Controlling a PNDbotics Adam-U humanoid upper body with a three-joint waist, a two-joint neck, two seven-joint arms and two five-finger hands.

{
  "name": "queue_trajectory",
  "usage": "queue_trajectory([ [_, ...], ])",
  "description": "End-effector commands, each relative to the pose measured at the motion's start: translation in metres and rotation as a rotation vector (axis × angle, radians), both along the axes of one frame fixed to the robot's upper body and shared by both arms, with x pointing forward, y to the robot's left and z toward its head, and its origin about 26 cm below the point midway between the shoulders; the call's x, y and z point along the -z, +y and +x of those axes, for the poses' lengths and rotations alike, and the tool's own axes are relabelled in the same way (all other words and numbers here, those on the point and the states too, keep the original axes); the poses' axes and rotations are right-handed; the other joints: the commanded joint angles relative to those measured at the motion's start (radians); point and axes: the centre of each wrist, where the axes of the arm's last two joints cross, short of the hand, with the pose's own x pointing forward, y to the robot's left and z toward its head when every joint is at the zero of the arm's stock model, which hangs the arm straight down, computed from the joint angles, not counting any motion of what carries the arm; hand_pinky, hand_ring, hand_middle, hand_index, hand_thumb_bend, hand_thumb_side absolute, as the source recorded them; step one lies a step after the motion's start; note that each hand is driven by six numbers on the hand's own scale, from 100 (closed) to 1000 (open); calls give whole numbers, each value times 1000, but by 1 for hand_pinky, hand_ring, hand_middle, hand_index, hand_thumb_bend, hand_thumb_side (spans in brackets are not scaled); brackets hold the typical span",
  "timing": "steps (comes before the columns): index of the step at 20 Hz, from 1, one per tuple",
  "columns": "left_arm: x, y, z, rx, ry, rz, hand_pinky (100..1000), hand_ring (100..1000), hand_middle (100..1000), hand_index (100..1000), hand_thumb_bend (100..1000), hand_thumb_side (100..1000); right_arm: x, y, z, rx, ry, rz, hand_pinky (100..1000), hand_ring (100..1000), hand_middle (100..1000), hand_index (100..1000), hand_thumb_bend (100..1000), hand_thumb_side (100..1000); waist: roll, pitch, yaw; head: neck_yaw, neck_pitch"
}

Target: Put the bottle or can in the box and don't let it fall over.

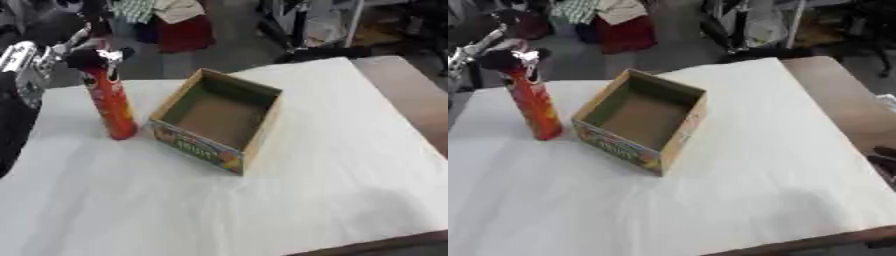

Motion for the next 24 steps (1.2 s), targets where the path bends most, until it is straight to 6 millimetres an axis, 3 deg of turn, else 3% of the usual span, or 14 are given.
queue_trajectory([
  [1, -15, 6, 0, -49, -27, 15, 949, 893, 910, 1000, 491, 922, -8, 1, 3, -15, -26, -6, 960, 796, 767, 995, 100, 715, -3, -5, -3, 5, -16],
  [10, -10, 12, 0, -114, 57, 36, 949, 887, 905, 1000, 487, 928, -9, 1, 3, -15, -29, -5, 960, 796, 767, 995, 100, 716, -2, -5, -5, 4, -16],
  [17, -2, 12, 1, -73, 162, 43, 898, 850, 871, 1000, 465, 931, -9, 1, 3, -13, -29, -3, 959, 796, 767, 995, 100, 716, -4, -6, -4, 4, -17],
  [24, 7, 10, 0, -17, 273, 67, 845, 799, 822, 986, 435, 875, -9, 1, 3, -12, -28, -2, 959, 796, 767, 994, 100, 718, -5, -7, 0, 6, -17],
])
